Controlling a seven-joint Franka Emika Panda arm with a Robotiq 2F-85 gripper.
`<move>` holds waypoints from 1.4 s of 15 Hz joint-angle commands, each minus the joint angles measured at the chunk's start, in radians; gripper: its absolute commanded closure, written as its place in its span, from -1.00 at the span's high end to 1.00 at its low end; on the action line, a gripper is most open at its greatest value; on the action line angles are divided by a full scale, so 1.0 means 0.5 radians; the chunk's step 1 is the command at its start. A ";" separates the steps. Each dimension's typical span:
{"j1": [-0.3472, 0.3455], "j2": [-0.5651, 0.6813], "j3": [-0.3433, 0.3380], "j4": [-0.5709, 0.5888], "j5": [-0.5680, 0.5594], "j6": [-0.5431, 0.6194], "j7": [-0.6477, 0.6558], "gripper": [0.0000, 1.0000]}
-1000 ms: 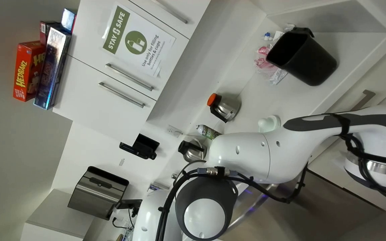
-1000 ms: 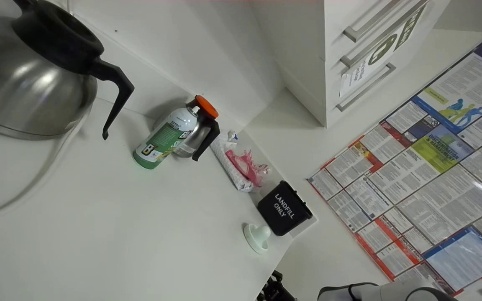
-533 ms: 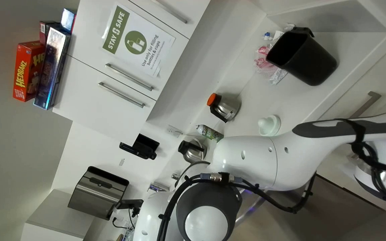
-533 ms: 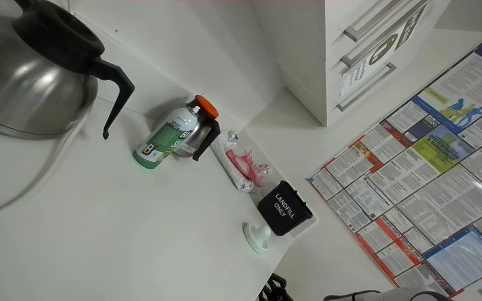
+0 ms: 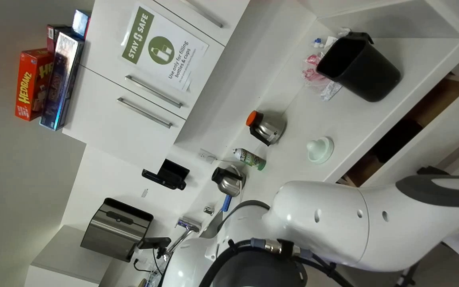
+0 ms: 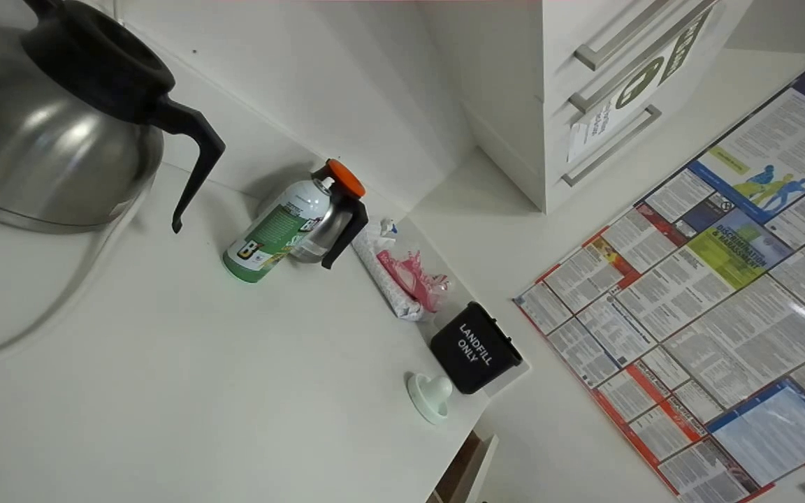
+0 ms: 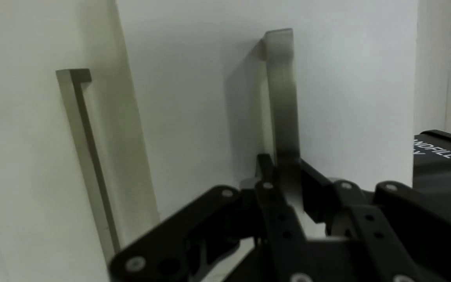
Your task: Pull open the top drawer on the right
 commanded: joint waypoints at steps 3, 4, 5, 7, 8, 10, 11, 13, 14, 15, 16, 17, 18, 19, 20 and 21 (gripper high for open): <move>-0.204 0.071 -0.052 0.016 -0.013 -0.073 0.047 -0.93; -0.229 0.075 -0.062 0.018 -0.030 -0.081 0.048 -0.93; -0.259 0.076 -0.073 0.015 -0.049 -0.084 0.051 -0.93; -0.319 0.083 -0.086 0.018 -0.073 -0.089 0.053 -0.93; -0.347 0.088 -0.092 0.021 -0.085 -0.095 0.055 -0.93; -0.403 0.099 -0.100 0.032 -0.106 -0.100 0.062 -0.93; -0.431 0.103 -0.101 0.039 -0.120 -0.105 0.073 -0.93; -0.471 0.095 -0.097 0.043 -0.161 -0.120 0.079 -0.93; -0.484 0.080 -0.095 0.034 -0.181 -0.126 0.074 -0.20; -0.493 0.056 -0.096 0.019 -0.210 -0.148 0.067 -0.17; -0.499 0.040 -0.098 0.003 -0.209 -0.144 0.096 -0.06; -0.499 0.001 -0.108 -0.033 -0.221 -0.134 0.104 0.13; -0.501 -0.043 -0.119 -0.078 -0.240 -0.123 0.102 0.27; -0.496 -0.093 -0.134 -0.132 -0.269 -0.121 0.098 0.41; -0.486 -0.132 -0.149 -0.175 -0.294 -0.119 0.106 0.57; -0.456 -0.206 -0.180 -0.264 -0.333 -0.112 0.081 0.75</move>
